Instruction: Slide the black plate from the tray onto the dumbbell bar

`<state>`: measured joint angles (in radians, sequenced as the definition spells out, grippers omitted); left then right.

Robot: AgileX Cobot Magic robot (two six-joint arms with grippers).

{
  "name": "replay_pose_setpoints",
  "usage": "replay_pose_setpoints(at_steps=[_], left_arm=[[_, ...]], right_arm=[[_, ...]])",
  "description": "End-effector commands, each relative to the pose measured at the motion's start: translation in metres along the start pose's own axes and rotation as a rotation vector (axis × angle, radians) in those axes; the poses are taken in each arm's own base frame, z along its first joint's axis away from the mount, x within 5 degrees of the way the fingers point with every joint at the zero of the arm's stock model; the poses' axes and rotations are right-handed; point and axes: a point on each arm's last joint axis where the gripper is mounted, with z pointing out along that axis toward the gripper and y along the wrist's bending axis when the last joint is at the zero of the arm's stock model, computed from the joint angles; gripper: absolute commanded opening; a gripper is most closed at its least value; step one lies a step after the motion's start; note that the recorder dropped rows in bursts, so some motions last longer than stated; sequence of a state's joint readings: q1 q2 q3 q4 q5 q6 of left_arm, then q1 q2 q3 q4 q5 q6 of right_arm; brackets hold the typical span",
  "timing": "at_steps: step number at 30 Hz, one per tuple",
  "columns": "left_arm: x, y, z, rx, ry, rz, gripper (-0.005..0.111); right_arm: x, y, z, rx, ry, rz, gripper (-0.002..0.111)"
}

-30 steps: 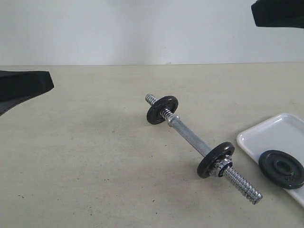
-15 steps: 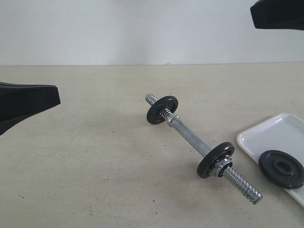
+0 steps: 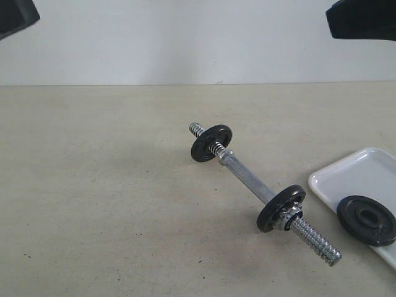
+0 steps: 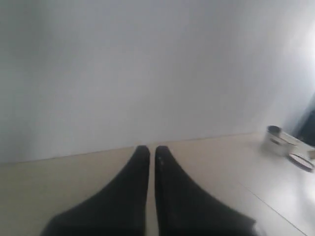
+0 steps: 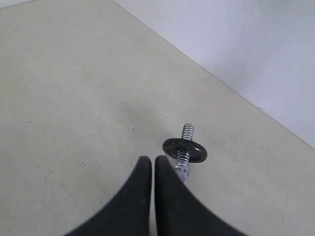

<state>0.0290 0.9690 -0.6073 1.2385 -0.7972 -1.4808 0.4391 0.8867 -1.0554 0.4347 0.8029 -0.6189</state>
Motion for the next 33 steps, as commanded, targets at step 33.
replay_pose_setpoints(at_steps=[33], left_arm=[[-0.008,0.09,-0.046,-1.184,0.57,0.197,0.004]], right_arm=[[-0.002,0.001,-0.002,0.0,-0.013,-0.043,0.0]])
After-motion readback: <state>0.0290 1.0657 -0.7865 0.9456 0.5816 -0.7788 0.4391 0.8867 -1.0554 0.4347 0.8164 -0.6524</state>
